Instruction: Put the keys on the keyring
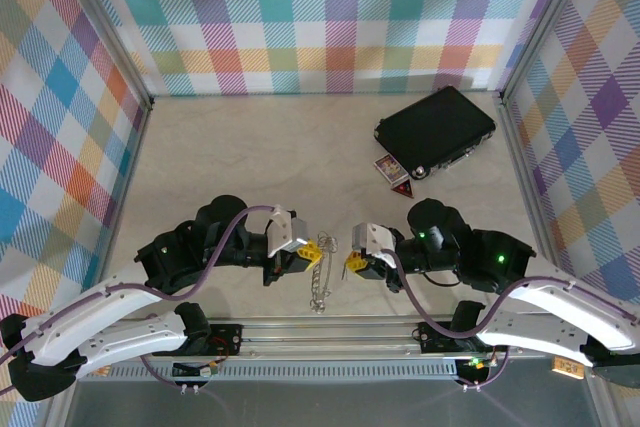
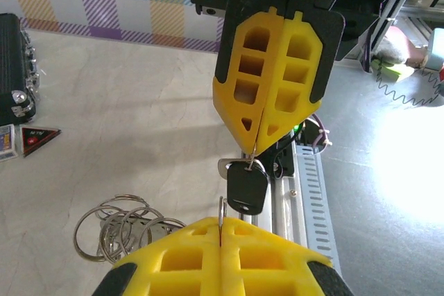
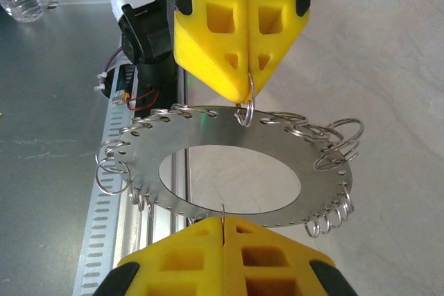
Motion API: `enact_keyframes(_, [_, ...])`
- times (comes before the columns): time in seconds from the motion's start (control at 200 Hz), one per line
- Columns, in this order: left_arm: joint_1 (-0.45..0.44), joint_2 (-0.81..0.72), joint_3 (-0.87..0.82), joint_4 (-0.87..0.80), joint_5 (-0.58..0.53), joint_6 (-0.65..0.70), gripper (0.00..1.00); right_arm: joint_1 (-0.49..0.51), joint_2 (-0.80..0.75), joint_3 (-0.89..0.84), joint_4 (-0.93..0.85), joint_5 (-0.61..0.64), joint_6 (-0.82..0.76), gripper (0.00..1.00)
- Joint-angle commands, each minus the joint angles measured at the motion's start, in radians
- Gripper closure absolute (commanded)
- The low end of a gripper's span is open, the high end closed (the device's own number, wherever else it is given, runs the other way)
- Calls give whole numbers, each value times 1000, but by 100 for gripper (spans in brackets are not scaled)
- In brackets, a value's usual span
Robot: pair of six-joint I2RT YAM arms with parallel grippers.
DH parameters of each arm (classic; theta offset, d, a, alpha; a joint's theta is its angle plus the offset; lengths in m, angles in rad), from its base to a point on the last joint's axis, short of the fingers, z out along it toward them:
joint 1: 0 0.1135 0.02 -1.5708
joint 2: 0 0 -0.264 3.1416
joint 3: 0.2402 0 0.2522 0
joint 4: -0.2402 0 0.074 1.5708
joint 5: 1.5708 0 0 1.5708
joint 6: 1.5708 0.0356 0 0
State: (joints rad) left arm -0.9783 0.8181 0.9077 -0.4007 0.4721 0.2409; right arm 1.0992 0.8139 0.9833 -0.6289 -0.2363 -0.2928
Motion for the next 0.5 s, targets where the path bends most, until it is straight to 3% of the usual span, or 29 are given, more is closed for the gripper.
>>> enact_keyframes(0.0, [7,-32,20,42,42,9,100,-6,6,33,28,-55,-6,100])
enact_keyframes(0.495, [6,-38,-13,114,105,-14,100,-15,41,75,36,-97,29,100])
